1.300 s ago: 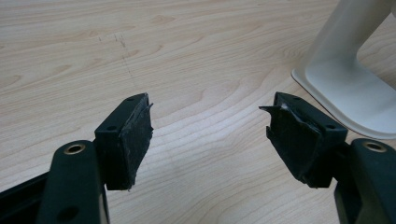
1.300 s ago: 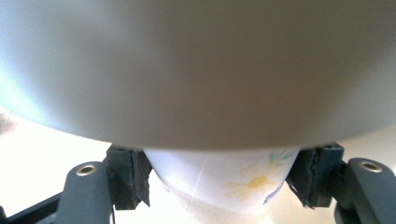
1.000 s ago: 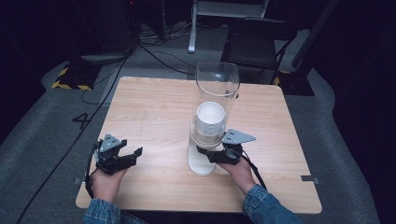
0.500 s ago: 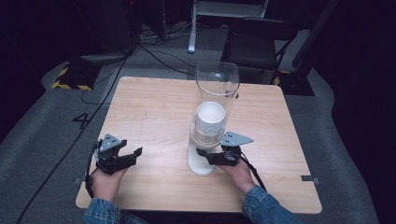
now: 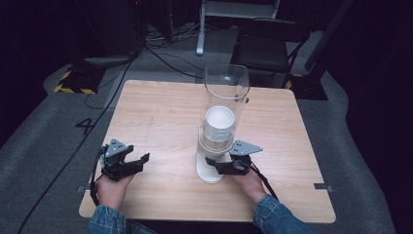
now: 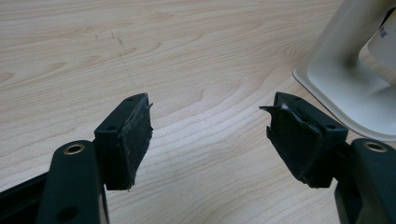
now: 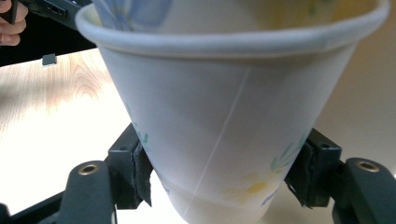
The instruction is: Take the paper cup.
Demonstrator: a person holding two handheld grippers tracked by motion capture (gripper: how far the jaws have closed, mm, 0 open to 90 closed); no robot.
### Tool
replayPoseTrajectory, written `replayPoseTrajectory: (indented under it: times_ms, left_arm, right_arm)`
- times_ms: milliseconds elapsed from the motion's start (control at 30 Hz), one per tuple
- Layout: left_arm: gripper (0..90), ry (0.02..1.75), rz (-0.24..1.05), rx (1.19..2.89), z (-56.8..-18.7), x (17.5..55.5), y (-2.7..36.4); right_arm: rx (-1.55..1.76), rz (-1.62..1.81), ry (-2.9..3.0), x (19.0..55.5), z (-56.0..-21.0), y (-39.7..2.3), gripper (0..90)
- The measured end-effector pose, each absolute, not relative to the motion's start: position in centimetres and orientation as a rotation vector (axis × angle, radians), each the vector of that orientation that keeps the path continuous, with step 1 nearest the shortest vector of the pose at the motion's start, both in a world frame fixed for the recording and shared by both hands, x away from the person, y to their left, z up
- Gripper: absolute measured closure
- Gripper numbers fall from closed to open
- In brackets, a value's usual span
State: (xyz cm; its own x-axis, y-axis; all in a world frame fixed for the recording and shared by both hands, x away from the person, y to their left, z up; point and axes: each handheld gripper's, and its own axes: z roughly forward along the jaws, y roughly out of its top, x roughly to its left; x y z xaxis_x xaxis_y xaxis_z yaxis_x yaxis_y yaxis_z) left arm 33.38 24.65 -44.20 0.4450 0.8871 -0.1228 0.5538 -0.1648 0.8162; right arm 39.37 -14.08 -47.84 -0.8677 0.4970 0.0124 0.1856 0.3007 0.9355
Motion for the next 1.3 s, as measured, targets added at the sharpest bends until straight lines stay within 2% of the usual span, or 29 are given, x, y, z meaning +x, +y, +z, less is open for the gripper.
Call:
replayPoseTrajectory:
  times_ms: [700,1300]
  left_arm:
    - [30.1,1.213,0.477,1.851,-44.2,34.0,24.3]
    - [30.2,1.199,0.466,1.855,-44.3,35.1,23.6]
  right_arm:
    - [0.671,1.456,2.439,39.0,-49.7,-13.7,33.6]
    - [0.701,1.407,2.459,38.3,-49.6,-14.8,33.4]
